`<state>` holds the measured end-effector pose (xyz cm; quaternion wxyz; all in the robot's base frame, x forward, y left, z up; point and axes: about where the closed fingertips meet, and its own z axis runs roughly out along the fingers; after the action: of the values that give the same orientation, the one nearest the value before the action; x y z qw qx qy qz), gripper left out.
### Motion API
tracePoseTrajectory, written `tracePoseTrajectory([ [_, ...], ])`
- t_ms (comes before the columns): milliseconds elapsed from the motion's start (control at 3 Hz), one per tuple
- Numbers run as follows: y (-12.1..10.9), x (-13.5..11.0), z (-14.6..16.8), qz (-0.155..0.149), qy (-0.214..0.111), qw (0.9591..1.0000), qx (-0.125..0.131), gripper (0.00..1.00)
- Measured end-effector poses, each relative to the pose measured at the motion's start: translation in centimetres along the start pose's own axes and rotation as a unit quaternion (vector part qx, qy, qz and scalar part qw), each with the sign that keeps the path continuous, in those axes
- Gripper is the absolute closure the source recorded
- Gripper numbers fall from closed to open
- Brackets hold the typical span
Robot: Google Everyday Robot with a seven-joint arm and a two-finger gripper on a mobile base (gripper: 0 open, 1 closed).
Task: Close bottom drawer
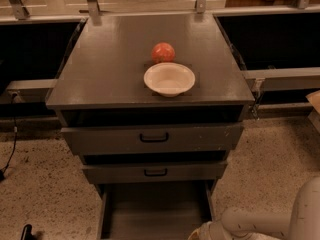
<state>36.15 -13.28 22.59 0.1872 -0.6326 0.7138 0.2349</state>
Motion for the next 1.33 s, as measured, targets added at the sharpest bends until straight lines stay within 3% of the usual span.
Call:
tracePoseTrajectory([
  [667, 0.8, 1.3, 2.8, -0.016, -0.016, 0.9989, 0.041, 1.00],
  [1333, 0.3, 2.2, 4.8, -0.018, -0.043, 0.9970, 0.061, 1.00],
])
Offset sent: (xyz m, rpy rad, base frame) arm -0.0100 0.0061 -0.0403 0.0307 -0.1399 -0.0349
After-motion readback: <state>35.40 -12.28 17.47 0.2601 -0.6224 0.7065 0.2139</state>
